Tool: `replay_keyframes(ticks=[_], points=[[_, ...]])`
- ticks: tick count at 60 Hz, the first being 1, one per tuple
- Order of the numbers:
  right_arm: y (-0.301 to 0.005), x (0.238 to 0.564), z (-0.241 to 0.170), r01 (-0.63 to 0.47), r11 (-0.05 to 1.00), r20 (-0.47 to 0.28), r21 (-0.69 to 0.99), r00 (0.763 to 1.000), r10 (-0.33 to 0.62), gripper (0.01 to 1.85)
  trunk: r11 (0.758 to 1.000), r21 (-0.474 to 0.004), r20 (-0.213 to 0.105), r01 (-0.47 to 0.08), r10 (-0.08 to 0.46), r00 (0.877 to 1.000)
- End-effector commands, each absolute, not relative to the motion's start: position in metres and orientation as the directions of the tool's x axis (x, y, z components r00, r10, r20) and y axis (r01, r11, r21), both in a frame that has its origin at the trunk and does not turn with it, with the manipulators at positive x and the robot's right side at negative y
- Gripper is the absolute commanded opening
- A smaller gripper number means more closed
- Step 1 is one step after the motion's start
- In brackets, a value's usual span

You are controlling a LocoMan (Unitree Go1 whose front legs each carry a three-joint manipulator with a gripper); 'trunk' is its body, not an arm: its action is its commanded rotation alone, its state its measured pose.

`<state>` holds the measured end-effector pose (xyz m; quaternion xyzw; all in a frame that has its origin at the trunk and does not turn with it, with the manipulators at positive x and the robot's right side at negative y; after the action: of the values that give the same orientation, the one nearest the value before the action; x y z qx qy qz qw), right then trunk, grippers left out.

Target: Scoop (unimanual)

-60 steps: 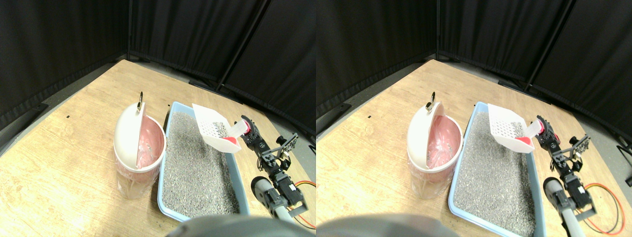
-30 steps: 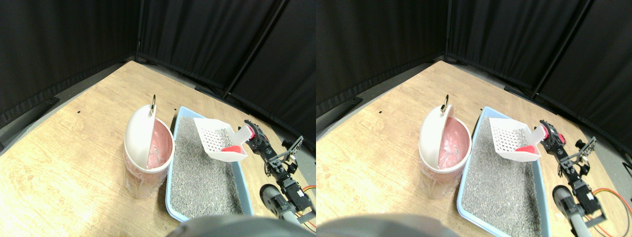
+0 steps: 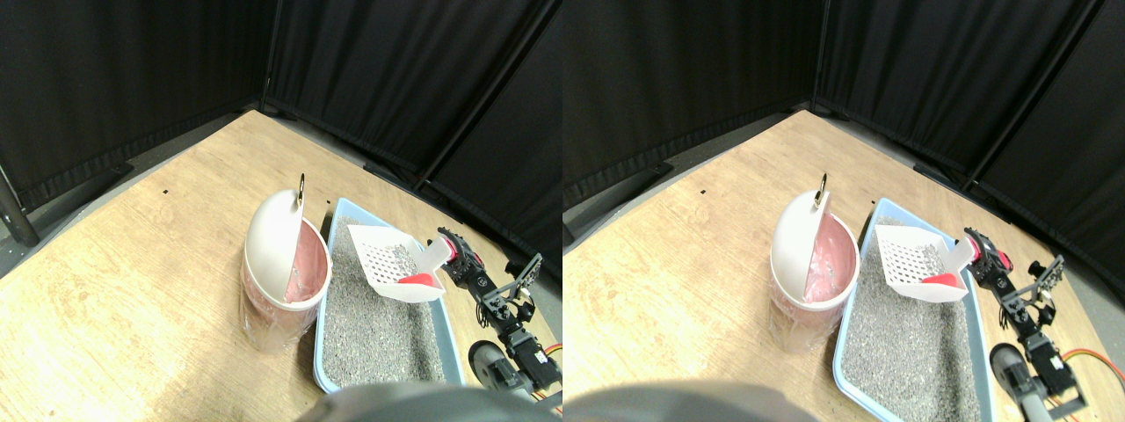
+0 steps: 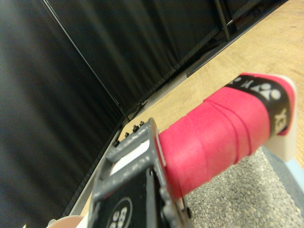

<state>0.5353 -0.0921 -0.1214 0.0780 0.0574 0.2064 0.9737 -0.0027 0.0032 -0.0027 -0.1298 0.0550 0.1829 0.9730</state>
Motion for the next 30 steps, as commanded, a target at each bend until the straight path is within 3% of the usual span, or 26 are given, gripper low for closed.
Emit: replay_keyframes(ticks=[1,15,21,30], points=[[-0.092,0.536,-0.112,-0.412,0.895,-0.031,0.170,0.906,0.423,0.05,0.893,-0.221,-0.165,-0.392,0.362,0.917],[-0.082,0.542,-0.104,-0.476,0.873,-0.035,0.101,0.876,0.481,0.05,0.884,-0.226,-0.161,-0.409,0.380,0.911],[-0.079,0.544,-0.099,-0.473,0.878,-0.047,0.075,0.878,0.477,0.05,0.881,-0.230,-0.162,-0.413,0.384,0.909],[-0.072,0.546,-0.089,-0.509,0.861,-0.040,0.012,0.860,0.509,0.05,0.881,-0.230,-0.161,-0.414,0.385,0.909]])
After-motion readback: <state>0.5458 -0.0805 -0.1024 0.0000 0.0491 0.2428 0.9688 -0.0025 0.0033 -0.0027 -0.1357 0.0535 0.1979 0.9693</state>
